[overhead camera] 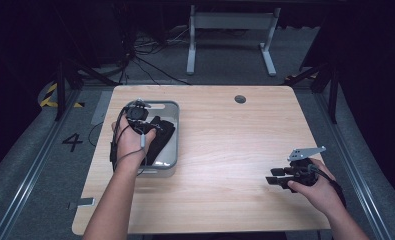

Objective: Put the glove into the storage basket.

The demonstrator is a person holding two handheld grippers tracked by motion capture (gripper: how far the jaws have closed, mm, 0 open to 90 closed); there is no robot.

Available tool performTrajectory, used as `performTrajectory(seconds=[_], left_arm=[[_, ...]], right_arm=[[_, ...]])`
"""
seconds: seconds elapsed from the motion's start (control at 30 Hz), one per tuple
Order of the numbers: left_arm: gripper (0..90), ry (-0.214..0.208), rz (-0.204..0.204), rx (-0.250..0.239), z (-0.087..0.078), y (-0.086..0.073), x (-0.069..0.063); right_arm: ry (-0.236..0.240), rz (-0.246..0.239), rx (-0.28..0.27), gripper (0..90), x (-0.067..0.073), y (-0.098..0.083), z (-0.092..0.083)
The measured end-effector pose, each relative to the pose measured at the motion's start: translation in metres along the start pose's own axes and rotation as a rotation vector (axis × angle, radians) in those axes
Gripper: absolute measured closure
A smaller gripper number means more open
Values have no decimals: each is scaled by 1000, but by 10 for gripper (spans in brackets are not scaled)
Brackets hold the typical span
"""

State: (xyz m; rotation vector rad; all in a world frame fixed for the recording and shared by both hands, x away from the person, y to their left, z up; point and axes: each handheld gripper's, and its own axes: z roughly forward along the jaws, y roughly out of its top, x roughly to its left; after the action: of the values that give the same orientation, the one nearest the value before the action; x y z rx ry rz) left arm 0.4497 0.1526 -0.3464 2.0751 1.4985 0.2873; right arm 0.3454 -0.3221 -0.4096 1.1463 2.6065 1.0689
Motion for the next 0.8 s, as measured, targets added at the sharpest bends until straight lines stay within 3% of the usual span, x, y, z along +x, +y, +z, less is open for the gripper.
performTrajectory(seconds=[0.1,0.23,0.5,0.67,0.8], left_arm=[[421,-16,33,-27,-12,-5,-8],[421,-82,118,-49,-28,-16,-23],[428,-186,218,-73,-48,-47,-49],[425,-255,268,-130,-51,-67,-60],[428,-300,320,-131,-45,-82,-69]], right_arm=[[1,3,-1,576,0,0,0],[-2,3,-2,576,-1,-1,-1],[-6,15,-4,576,-3,-3,-4],[-10,22,-2,575,-4,-5,-4],[-11,22,1,574,-5,-6,-2]])
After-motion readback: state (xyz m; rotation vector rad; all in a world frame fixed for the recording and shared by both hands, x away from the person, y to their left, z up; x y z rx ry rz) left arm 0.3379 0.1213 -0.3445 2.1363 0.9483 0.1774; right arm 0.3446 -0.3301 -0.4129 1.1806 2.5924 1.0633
